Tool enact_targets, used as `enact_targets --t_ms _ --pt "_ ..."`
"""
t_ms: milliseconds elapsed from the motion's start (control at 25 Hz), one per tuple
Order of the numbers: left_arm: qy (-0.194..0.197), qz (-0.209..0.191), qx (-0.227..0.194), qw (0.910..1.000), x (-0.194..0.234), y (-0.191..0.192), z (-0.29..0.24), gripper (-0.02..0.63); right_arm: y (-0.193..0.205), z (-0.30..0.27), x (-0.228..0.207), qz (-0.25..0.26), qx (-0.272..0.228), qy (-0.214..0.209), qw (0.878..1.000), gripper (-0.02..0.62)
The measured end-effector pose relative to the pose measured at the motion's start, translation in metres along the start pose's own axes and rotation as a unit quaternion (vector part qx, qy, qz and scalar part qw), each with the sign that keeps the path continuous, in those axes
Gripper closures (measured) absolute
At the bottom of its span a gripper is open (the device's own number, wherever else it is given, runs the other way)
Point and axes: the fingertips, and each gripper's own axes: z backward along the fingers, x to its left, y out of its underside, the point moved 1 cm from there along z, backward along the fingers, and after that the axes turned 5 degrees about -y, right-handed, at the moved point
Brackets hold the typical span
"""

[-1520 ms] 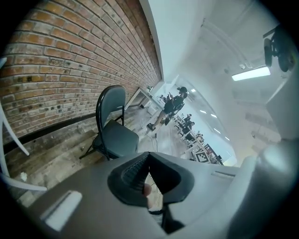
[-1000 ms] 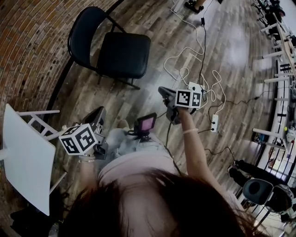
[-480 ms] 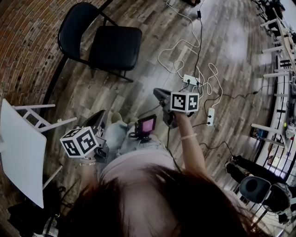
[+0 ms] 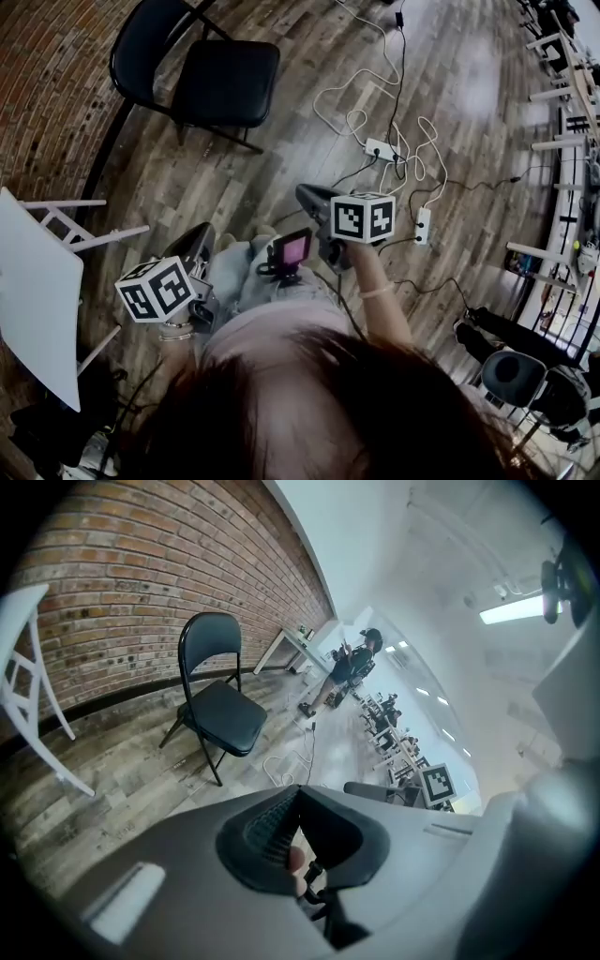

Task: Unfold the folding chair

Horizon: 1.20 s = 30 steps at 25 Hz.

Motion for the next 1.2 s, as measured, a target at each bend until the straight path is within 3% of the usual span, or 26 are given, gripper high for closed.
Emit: enact_targets --t_ms 360,800,1200 --pt "0.005 -0.056 0.006 0.9984 0.008 0.001 0.034 0.609 0.008 0.006 0.046 0.011 -0.038 0.020 0.999 0.601" --pt "0.009 -0.055 -0.034 0.9978 0.037 -0.014 0.090 0.609 0.012 0.015 0.105 0.053 -0.064 0.061 0.995 0.601" --pt "0.022 -0.084 -0.088 0.9923 0.018 -0.036 0.109 0.609 0.005 0.022 0.139 0.098 -0.069 0.036 0.992 0.601"
